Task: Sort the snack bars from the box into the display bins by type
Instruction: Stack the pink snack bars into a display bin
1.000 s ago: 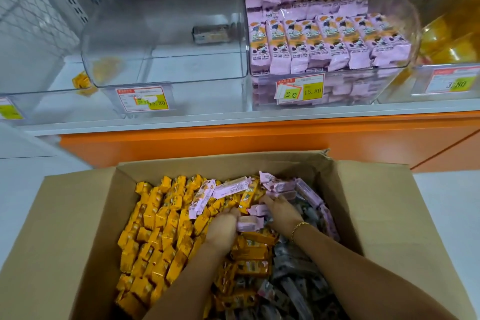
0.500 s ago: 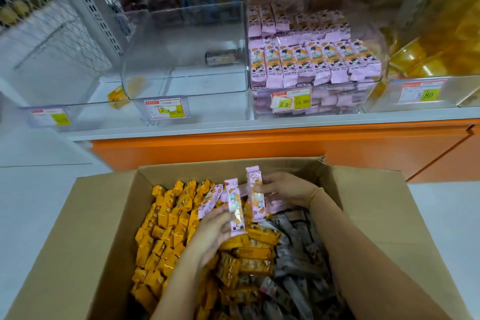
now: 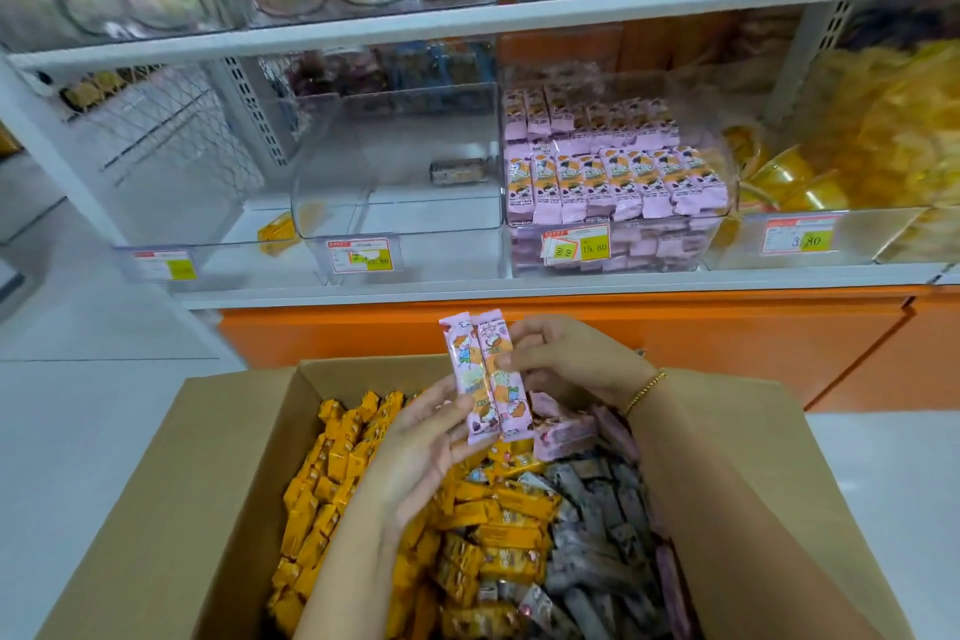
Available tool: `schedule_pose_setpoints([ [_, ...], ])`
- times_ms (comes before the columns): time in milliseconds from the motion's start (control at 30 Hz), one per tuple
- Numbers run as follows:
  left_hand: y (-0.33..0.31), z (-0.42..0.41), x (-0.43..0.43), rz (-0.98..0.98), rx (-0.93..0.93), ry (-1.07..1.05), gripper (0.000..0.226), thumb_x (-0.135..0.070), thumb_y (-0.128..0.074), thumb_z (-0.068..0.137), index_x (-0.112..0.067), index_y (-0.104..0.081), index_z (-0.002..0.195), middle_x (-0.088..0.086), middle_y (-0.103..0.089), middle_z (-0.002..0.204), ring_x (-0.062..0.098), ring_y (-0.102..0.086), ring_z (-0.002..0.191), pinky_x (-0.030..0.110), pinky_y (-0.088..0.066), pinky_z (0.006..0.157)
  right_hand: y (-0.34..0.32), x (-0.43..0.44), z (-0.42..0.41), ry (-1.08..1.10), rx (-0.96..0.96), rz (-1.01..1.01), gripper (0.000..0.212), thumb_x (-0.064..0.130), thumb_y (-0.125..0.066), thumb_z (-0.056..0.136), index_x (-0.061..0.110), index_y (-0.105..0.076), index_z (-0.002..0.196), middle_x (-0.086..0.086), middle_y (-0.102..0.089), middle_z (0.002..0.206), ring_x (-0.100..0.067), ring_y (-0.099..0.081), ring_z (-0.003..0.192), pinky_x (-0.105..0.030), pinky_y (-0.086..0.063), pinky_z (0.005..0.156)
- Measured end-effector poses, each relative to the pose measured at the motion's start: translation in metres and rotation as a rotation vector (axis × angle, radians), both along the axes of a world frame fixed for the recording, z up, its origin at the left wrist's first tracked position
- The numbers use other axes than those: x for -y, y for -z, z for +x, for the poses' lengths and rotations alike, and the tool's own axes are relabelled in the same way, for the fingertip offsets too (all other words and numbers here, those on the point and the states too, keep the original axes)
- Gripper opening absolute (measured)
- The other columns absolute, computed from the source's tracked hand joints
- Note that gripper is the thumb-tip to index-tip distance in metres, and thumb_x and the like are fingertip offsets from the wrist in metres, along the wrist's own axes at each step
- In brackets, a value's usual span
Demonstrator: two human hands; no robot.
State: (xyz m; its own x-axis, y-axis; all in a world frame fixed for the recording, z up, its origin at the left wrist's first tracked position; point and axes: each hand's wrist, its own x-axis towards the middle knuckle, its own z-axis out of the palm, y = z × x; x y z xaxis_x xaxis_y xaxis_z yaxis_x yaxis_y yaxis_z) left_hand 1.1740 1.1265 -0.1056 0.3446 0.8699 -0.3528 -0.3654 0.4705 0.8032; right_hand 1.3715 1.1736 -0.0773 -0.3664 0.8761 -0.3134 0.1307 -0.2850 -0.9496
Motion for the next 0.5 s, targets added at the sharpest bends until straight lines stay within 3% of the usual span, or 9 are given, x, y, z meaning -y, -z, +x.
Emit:
schedule_pose_setpoints([
  [100, -0.006, -0.004, -0.002, 0.025, -0.044, -0.029, 0.043, -0.008, -0.059, 0.077, 0.0, -0.059, 0.119, 0.019, -0.068, 0.112, 0.027, -0.067, 0.097, 0.038, -0.055, 0.084, -0.022, 0.002, 0.003, 0.1, -0.062, 0.064, 0.036, 0.005, -0.069, 0.084, 0.011, -0.048, 0.114, 0.0, -0.069, 0.07, -0.016, -0.067, 0.068, -0.029, -0.059, 0.068],
  [200, -0.01, -0.01, -0.002, -0.001, 0.031, -0.067, 0.042, -0.005, -0.057, 0.078, 0.005, -0.058, 0.12, 0.024, -0.065, 0.114, 0.027, -0.068, 0.093, 0.033, -0.058, 0.075, -0.039, 0.004, 0.006, 0.161, -0.162, 0.147, 0.056, 0.001, -0.065, 0.086, 0.029, -0.046, 0.132, -0.013, -0.062, 0.085, -0.03, -0.066, 0.084, -0.031, -0.06, 0.071],
  [267, -0.014, -0.011, -0.002, -0.005, 0.111, -0.091, 0.045, -0.006, -0.063, 0.078, 0.007, -0.055, 0.121, 0.026, -0.062, 0.12, 0.032, -0.066, 0.101, 0.03, -0.058, 0.071, -0.044, 0.006, 0.002, 0.261, -0.272, 0.183, 0.047, -0.002, -0.063, 0.086, 0.025, -0.054, 0.124, -0.012, -0.063, 0.09, -0.028, -0.068, 0.088, -0.033, -0.06, 0.074],
  [367, -0.021, -0.007, -0.003, 0.012, 0.239, -0.129, 0.076, -0.01, -0.085, 0.064, 0.004, -0.048, 0.129, 0.025, -0.06, 0.124, 0.036, -0.061, 0.112, 0.037, -0.057, 0.078, -0.043, 0.01, -0.012, 0.416, -0.518, 0.076, 0.025, -0.003, -0.064, 0.083, 0.011, -0.054, 0.101, -0.014, -0.068, 0.096, -0.026, -0.07, 0.089, -0.031, -0.059, 0.078],
  [500, -0.029, 0.003, -0.01, 0.03, 0.234, -0.187, 0.055, -0.002, -0.058, 0.078, -0.003, -0.048, 0.132, 0.02, -0.064, 0.12, 0.03, -0.065, 0.107, 0.036, -0.057, 0.084, -0.031, 0.014, -0.037, 0.505, -0.445, 0.043, 0.028, 0.009, -0.071, 0.081, 0.01, -0.06, 0.107, -0.013, -0.071, 0.095, -0.024, -0.071, 0.084, -0.031, -0.057, 0.082],
])
